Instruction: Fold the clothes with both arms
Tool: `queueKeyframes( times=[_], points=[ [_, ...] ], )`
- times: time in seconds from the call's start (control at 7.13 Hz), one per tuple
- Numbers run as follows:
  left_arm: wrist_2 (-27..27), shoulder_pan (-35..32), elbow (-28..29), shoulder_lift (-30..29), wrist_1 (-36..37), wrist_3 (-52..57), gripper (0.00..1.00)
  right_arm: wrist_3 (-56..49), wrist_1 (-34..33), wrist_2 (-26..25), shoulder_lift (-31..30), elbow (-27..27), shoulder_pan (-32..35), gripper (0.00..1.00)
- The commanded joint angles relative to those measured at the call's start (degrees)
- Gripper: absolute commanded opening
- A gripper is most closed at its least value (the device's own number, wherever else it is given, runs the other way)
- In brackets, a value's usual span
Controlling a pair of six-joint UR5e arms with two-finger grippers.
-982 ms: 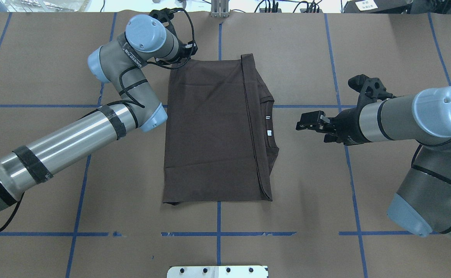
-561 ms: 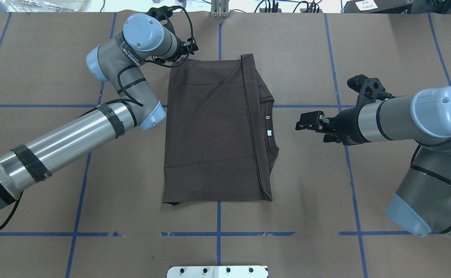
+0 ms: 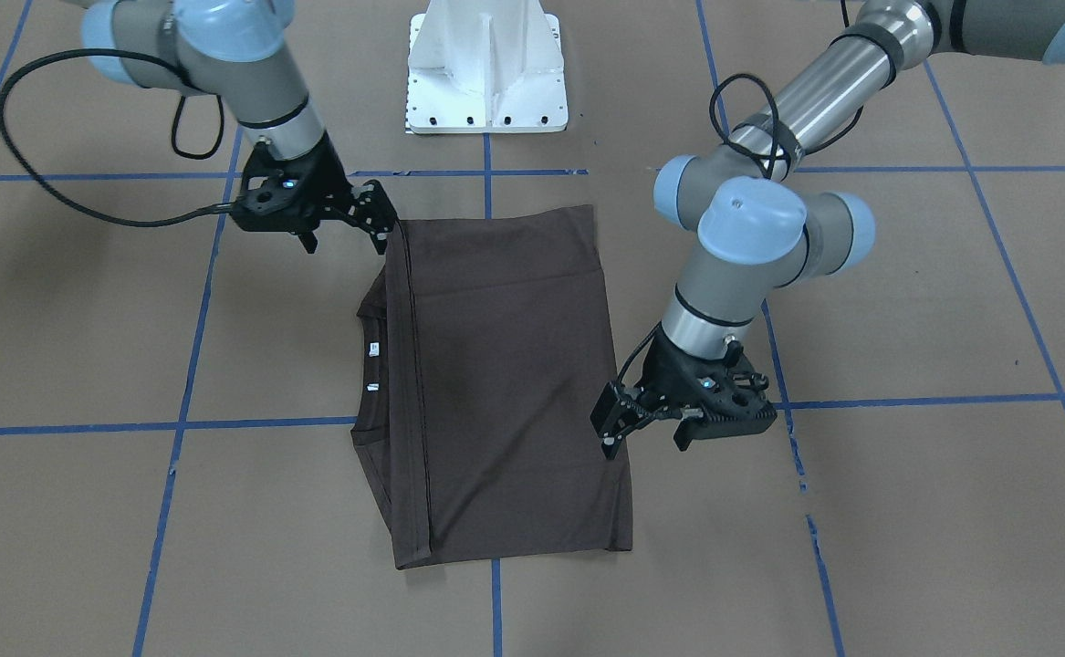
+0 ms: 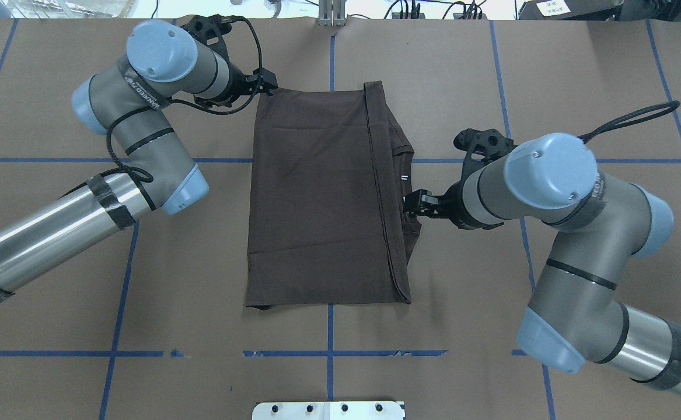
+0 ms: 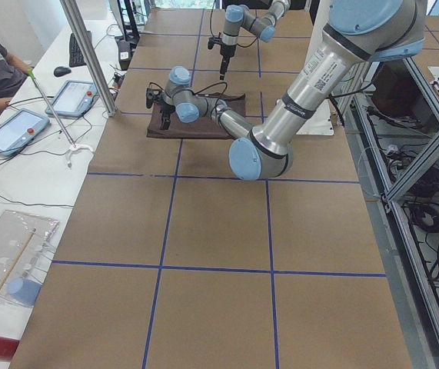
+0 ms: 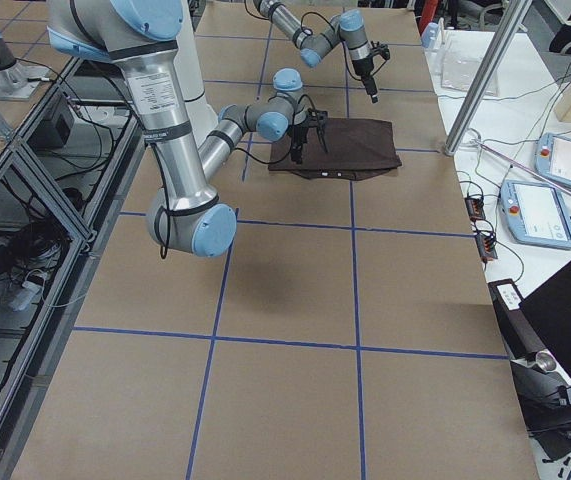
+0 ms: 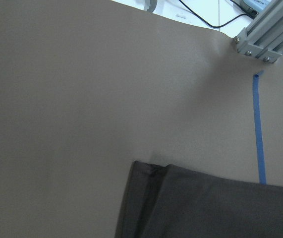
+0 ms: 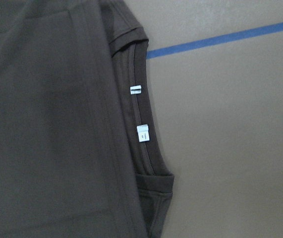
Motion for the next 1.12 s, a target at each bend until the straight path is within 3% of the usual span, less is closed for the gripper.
queueKeyframes(
  times=[0.0,0.42,0.98],
  points=[
    [-0.1,0.1,-10.8,2.2,9.5,1.1,1.00,-4.4,-2.7,-1.4,5.2,-6.9,-4.7,1.00],
    [-0.2,0.3,-12.1,2.7,10.8,1.1,1.00,-7.9,-12.9,-0.6,5.8,-7.0,-7.9,1.00],
    [-0.1,0.7,-12.0,2.7,10.4,0.9,1.00,-9.1,-14.7,-0.6,5.8,-8.0,-8.6,1.00]
  ],
)
